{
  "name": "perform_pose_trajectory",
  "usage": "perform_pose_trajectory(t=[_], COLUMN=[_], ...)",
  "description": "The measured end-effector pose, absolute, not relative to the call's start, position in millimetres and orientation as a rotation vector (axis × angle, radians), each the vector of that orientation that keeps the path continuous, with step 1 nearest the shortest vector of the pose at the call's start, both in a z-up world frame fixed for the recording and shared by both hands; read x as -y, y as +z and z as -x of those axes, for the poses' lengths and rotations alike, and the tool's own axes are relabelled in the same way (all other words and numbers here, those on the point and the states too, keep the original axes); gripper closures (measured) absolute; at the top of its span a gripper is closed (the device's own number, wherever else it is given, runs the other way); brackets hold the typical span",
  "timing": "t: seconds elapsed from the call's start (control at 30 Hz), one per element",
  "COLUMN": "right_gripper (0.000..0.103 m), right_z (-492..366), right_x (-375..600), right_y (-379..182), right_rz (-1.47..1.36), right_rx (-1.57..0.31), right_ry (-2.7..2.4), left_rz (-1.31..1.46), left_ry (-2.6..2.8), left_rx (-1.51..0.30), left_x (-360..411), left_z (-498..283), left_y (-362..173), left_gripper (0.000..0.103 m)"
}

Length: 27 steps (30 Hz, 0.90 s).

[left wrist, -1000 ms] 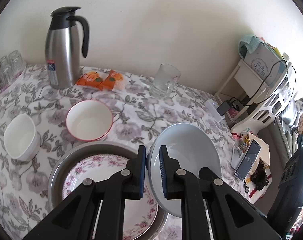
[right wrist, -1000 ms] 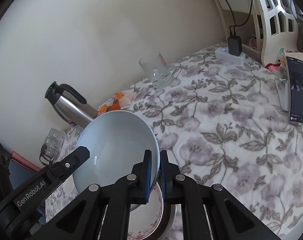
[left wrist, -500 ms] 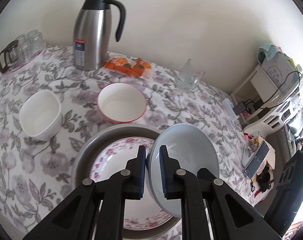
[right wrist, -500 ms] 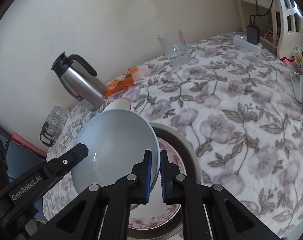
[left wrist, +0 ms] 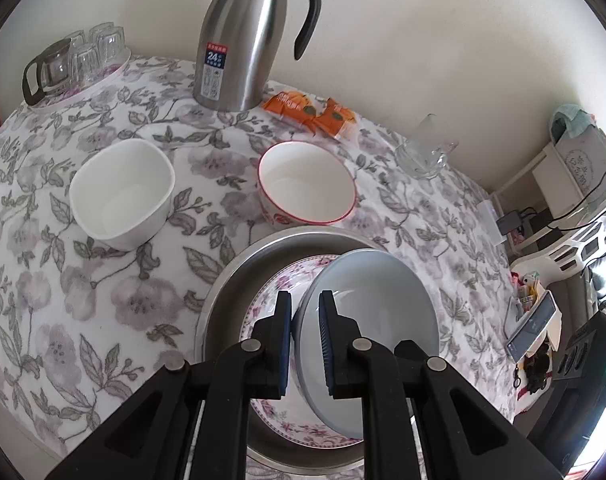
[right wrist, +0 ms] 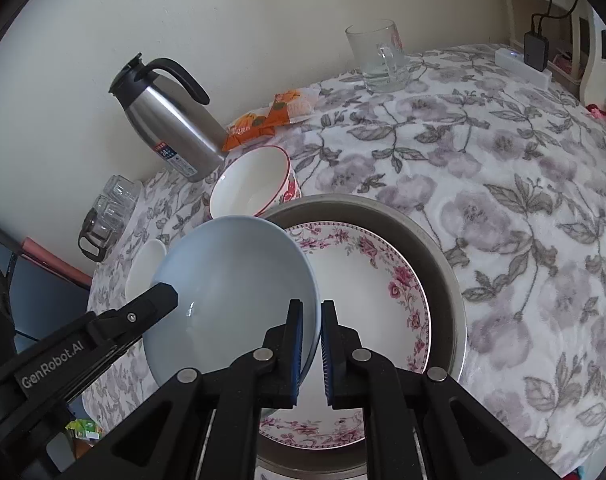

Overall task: Organize plates and bowls
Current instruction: 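Lower the pale blue bowl onto the plate inside the basin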

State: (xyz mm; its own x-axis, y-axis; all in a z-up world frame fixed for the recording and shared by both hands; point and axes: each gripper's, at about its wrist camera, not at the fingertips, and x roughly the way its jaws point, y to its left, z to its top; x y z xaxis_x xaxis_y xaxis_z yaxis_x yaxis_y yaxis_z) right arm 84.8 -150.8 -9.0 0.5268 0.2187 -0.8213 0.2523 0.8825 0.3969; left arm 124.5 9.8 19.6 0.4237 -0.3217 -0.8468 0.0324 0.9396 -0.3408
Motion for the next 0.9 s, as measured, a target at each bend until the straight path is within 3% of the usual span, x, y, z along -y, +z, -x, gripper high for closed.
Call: perform_pose_trajectory(t=[0.33, 0.9], right_gripper=[0.093, 0.093], right_z=[-88, -94], right_x=[158, 156], right_y=[-32, -42], right_rz=[-0.525, -0.516], right_rx=[-1.088, -1.09], right_ry=[-0.058, -0.057], left_rz=[0.305, 0.318], left_ry=[-0.221, -0.196], left_rx=[-1.219, -1.246], left_x=[-5, -2], left_z=[-132, -138], left_y=[-13, -26], left_gripper=[0.089, 0.089])
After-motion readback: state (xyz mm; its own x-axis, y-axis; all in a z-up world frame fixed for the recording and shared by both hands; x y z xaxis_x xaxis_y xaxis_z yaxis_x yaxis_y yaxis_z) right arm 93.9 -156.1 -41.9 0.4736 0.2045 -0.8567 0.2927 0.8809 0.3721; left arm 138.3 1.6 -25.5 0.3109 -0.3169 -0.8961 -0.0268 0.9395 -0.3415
